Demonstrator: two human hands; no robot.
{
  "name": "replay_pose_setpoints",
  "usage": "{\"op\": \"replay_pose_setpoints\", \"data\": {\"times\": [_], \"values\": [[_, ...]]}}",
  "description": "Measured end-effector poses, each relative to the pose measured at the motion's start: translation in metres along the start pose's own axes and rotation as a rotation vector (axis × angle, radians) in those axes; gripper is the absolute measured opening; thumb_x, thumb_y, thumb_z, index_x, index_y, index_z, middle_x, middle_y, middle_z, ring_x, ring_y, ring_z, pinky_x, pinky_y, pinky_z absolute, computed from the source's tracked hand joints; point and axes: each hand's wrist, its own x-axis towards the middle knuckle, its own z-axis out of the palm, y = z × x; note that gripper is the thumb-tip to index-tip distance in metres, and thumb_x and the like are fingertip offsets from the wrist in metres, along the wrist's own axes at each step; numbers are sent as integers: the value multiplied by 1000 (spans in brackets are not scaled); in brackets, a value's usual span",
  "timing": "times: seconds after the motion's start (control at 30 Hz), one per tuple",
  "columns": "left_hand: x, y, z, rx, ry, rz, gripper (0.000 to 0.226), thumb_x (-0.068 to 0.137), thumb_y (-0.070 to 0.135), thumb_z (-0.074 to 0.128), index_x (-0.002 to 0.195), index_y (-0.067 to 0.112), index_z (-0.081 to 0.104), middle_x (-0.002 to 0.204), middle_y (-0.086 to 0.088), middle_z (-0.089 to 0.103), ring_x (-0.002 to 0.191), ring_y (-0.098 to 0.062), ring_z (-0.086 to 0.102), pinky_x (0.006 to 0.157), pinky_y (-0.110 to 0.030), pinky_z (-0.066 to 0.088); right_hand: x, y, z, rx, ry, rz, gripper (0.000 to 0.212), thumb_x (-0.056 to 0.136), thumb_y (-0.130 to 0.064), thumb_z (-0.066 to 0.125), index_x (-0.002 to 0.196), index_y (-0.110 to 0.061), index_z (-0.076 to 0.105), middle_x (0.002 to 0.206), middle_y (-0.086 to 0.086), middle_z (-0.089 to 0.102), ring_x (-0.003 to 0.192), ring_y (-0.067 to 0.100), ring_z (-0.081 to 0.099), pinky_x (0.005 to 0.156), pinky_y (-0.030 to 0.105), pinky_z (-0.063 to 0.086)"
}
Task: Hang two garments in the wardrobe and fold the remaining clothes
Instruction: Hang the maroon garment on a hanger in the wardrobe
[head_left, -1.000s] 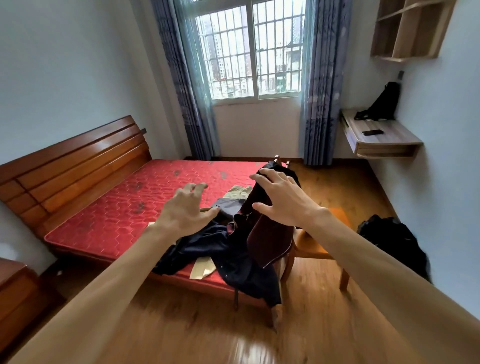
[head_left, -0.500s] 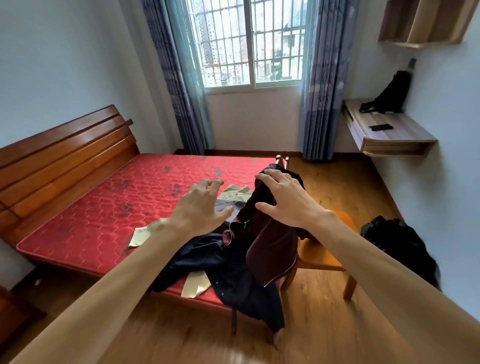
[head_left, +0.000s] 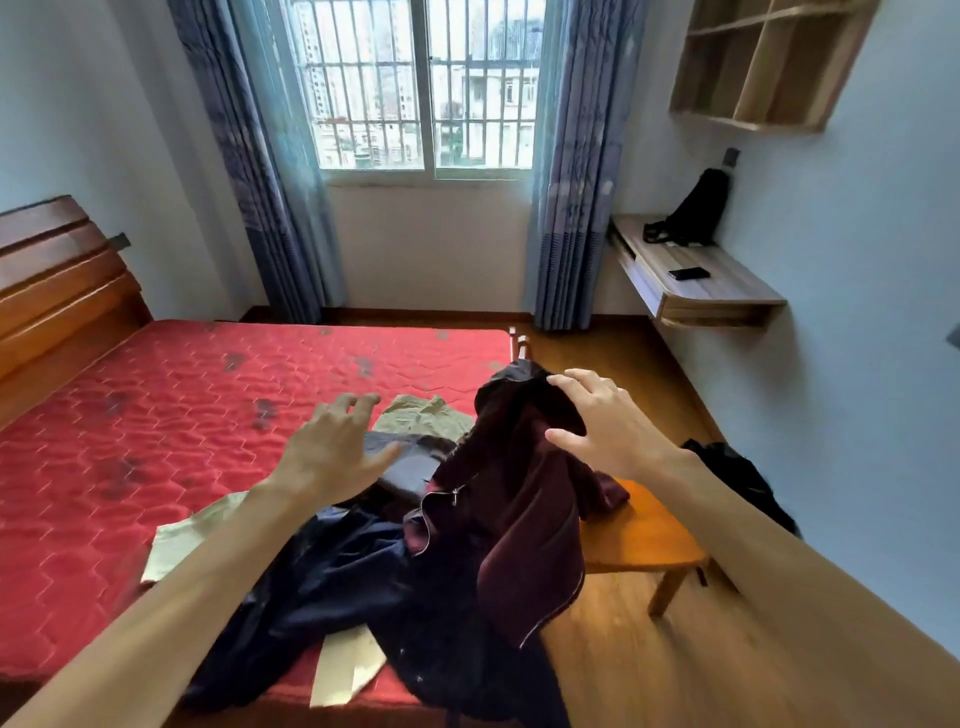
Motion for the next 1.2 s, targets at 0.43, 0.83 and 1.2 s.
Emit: {"op": "replay_pose_setpoints", "data": {"times": [0.43,0.83,1.2], "values": [[81,18,100,-81,-246,147,72,93,55,53,151,18,30,146,-5,43,133,-28,42,104,-43,44,7,59,50,131,-12,306,70,90,-39,69,150,-18,40,153,5,41,140,26,39,115,42,36],[155,110,172,-223,-303,126,67,94,53,53,150,22,34,148,-2,42,134,-24,43,106,-43,44,70,138,102,261,-65,213,68,91,-37,69,150,-18,40,153,2,40,142,20,36,115,33,29],[213,164,245,-144,-617,7,82,95,57,49,155,10,18,154,-12,34,138,-33,38,109,-44,40,163,224,166,306,-334,231,85,93,-33,67,158,-15,14,155,9,38,141,29,38,113,45,37]]}}
